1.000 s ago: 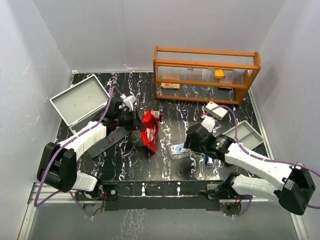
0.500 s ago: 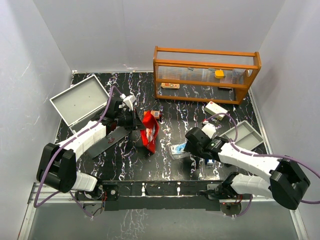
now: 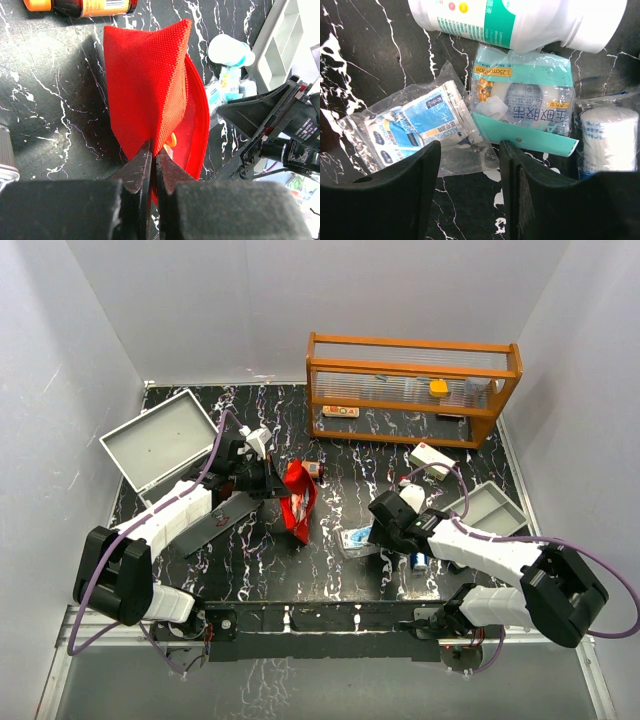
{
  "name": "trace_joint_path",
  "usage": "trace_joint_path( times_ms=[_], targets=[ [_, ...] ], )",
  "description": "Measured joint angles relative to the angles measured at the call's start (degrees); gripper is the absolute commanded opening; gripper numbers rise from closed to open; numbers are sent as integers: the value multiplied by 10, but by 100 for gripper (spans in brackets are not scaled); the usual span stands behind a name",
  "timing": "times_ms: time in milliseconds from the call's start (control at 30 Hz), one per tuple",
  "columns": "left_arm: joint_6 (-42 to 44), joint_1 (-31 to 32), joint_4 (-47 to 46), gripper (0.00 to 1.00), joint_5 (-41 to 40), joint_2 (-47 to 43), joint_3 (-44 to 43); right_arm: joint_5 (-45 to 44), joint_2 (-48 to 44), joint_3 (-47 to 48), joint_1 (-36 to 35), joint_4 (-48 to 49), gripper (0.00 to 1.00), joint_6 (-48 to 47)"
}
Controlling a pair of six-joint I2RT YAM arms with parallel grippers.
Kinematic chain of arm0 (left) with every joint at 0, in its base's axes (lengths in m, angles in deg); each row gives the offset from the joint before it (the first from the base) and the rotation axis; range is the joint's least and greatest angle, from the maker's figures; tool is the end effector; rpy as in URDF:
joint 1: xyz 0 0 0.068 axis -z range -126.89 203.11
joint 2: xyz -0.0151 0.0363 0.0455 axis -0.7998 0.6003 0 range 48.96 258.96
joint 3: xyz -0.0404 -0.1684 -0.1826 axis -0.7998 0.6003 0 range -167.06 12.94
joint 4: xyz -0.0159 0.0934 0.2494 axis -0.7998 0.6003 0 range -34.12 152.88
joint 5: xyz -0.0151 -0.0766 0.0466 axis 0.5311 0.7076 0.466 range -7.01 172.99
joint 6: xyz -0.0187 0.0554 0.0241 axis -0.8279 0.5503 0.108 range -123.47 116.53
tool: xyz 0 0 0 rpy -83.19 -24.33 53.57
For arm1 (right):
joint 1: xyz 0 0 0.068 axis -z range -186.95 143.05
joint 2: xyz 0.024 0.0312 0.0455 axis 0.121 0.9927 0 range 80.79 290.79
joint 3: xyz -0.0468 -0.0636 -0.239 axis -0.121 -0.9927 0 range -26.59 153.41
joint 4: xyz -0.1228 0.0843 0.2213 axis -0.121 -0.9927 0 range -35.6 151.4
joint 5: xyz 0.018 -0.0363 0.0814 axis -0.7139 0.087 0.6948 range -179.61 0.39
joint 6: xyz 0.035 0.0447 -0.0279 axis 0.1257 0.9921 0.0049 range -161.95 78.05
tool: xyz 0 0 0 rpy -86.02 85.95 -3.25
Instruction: Organize the medicine kit
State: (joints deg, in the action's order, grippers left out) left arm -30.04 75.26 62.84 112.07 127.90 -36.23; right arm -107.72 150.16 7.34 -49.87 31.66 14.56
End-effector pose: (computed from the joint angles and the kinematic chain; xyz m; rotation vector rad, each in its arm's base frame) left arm 0.2822 -0.1404 0.2090 0.2097 2.3036 -1.0164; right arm 0.1745 0.1417 0.1345 0.4012 2.5905 0.1699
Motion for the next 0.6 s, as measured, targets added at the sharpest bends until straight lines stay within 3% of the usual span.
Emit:
trace_joint_path(
  times_ms=[100, 367, 600],
  targets=[
    [0, 0, 0, 0, 0, 0, 0, 7, 10, 0, 3, 0, 37, -5],
    [2, 0, 0, 0, -2, 0, 0, 20, 26, 6, 14, 2, 1, -49],
    [7, 0, 5, 0, -4, 0, 0, 21, 30, 62, 15, 0, 0, -159]
  ],
)
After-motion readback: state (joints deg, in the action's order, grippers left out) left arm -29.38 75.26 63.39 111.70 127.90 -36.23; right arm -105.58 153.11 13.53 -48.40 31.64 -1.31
